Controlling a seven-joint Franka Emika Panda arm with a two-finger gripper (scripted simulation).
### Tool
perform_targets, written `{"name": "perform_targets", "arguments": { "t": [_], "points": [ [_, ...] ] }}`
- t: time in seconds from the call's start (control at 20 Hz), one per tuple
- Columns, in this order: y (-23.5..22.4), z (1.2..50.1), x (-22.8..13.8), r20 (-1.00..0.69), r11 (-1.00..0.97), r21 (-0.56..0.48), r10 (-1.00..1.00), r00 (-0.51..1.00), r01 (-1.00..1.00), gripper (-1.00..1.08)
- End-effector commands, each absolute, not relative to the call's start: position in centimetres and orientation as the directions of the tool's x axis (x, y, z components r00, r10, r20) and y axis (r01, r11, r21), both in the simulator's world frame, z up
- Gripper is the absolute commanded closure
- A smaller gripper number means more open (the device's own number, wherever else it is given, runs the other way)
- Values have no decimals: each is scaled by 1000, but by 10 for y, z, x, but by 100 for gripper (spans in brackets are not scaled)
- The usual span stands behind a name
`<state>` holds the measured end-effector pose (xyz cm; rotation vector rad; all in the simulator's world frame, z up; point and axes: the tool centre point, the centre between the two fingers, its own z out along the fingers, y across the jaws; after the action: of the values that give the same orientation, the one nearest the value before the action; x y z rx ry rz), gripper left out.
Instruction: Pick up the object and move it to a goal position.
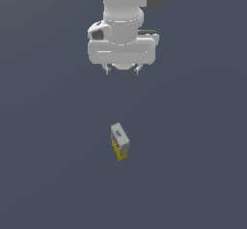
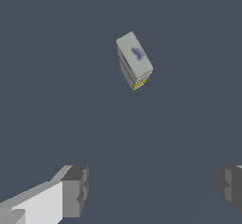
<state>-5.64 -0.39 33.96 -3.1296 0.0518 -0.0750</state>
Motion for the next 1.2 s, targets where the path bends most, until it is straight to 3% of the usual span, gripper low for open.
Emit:
{"name": "perform_targets", "arguments": {
  "t": [0.0,0.45,1.15],
  "points": [
    [-4,340,-56,48,-999,-11,-33,998,-33,-92],
    [24,346,-55,64,-999,14,45,997,44,-92],
    [19,332,-28,53,-994,16,110,993,109,-92]
  ]
}}
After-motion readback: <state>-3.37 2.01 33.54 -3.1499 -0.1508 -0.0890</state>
